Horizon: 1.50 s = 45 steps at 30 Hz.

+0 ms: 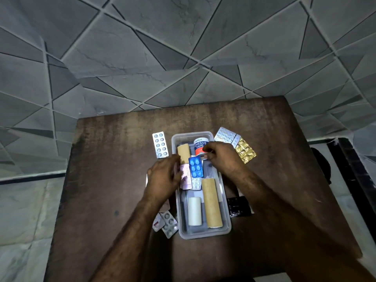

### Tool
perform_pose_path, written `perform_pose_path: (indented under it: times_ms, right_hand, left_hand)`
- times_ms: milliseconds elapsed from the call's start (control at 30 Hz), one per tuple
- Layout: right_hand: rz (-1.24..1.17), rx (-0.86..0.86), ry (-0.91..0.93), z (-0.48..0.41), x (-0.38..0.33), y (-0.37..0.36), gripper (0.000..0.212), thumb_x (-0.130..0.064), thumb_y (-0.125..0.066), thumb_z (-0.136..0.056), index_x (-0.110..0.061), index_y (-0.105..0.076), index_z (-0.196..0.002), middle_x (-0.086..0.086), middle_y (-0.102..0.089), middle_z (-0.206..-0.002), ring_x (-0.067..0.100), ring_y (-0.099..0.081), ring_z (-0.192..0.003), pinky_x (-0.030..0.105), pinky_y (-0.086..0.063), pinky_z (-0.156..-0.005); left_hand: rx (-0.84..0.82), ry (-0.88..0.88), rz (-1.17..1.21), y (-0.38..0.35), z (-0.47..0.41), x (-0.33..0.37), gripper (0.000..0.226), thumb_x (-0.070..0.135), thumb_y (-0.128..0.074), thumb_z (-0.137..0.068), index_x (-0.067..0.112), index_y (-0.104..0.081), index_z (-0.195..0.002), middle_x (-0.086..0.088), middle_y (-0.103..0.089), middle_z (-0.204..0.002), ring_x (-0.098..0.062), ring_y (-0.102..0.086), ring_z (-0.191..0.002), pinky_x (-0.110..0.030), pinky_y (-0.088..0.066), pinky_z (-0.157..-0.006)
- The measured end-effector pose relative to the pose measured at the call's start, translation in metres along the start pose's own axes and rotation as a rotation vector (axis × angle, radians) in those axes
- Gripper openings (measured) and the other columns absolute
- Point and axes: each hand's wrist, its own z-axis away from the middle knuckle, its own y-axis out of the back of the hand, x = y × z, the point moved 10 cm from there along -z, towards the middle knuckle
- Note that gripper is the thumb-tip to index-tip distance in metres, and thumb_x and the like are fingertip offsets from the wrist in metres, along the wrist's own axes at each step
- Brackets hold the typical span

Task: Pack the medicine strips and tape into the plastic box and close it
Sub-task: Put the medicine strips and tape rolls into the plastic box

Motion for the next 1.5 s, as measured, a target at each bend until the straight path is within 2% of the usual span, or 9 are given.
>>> perform_pose_path:
  times_ms: [133,333,500,700,833,1100,1333,1433,1500]
  right_hand:
    - [-0.166,0.117,-0.204,0.017,0.063,0.027,0.019,-0.010,-0.062,-0.085,-0.018,-0.071,-0.101,0.002,-0.073,-0.098,0.018,-0.068,-0.088,0.024,-0.049,-0.075]
    - [-0.116,-0.085,-0.351,0.063,0.133,-0.011,0.033,-0.016,-0.067,-0.079,-0.015,-0.062,-0.112,0.001,-0.067,-0.094,0.021,-0.067,-0.076,0.033,-0.056,-0.065]
    - [0.159,-0.054,-0.307,0.083,0.146,-0.021,0.063,-0.027,-0.077,-0.069,-0.012,-0.056,-0.126,0.012,-0.062,-0.120,0.030,-0.058,-0.110,0.035,-0.047,-0.089]
    - [0.194,-0.012,-0.353,0.088,0.152,-0.030,0.058,-0.042,-0.066,-0.077,-0.013,-0.054,-0.125,0.015,-0.061,-0.118,0.033,-0.058,-0.110,0.043,-0.047,-0.094]
    - [0.191,-0.012,-0.407,0.089,0.154,-0.034,0.068,-0.050,-0.071,-0.070,-0.016,-0.050,-0.125,0.012,-0.058,-0.123,0.033,-0.057,-0.112,0.045,-0.048,-0.094]
    - [0.128,0.108,-0.392,0.086,0.142,-0.021,0.040,-0.039,-0.070,-0.076,-0.013,-0.060,-0.104,0.013,-0.067,-0.104,0.030,-0.063,-0.096,0.039,-0.051,-0.085]
    - [0.005,0.095,-0.440,0.087,0.145,-0.020,0.022,-0.036,-0.070,-0.079,-0.018,-0.058,-0.082,0.006,-0.069,-0.082,0.022,-0.064,-0.074,0.032,-0.052,-0.068]
    - [0.003,0.099,-0.461,0.086,0.146,-0.018,0.016,-0.032,-0.063,-0.082,-0.016,-0.061,-0.084,0.010,-0.070,-0.085,0.027,-0.066,-0.081,0.032,-0.052,-0.072]
    - [0.018,0.141,-0.471,0.087,0.145,-0.012,0.016,-0.024,-0.054,-0.083,-0.011,-0.063,-0.087,0.016,-0.071,-0.088,0.033,-0.066,-0.086,0.034,-0.052,-0.075]
  left_hand:
    - [0.190,0.304,0.320,0.025,0.020,-0.060,0.036,0.020,-0.065,-0.088,0.017,-0.063,-0.123,-0.001,-0.065,-0.122,-0.014,-0.065,-0.097,-0.027,-0.052,-0.083]
    - [-0.061,0.460,0.068,-0.003,0.051,-0.094,0.047,0.027,-0.077,-0.076,0.012,-0.064,-0.119,-0.013,-0.067,-0.113,-0.030,-0.064,-0.101,-0.031,-0.047,-0.088]
    - [-0.116,0.570,0.005,-0.024,0.077,-0.084,0.066,0.041,-0.079,-0.072,0.009,-0.054,-0.124,-0.019,-0.056,-0.119,-0.038,-0.059,-0.104,-0.038,-0.047,-0.090]
    - [-0.078,0.631,-0.034,-0.031,0.082,-0.077,0.064,0.036,-0.078,-0.071,0.009,-0.049,-0.121,-0.022,-0.057,-0.113,-0.042,-0.060,-0.099,-0.042,-0.051,-0.083]
    - [-0.060,0.644,-0.015,-0.030,0.081,-0.078,0.060,0.028,-0.077,-0.070,0.009,-0.049,-0.119,-0.023,-0.059,-0.109,-0.043,-0.060,-0.096,-0.042,-0.051,-0.082]
    - [0.037,0.673,0.202,-0.020,0.081,-0.085,0.028,0.015,-0.071,-0.078,0.018,-0.054,-0.101,-0.011,-0.074,-0.093,-0.032,-0.069,-0.081,-0.031,-0.051,-0.070]
    - [0.114,0.746,0.372,-0.008,0.084,-0.090,0.020,0.011,-0.071,-0.079,0.021,-0.059,-0.091,-0.003,-0.069,-0.083,-0.022,-0.065,-0.074,-0.025,-0.043,-0.064]
    - [0.144,0.736,0.400,0.003,0.082,-0.088,0.021,0.010,-0.073,-0.079,0.021,-0.060,-0.092,0.004,-0.065,-0.077,-0.014,-0.062,-0.069,-0.020,-0.042,-0.057]
    - [0.169,0.719,0.417,0.011,0.079,-0.089,0.022,0.012,-0.075,-0.079,0.023,-0.061,-0.091,0.003,-0.066,-0.079,-0.019,-0.064,-0.075,-0.024,-0.047,-0.063]
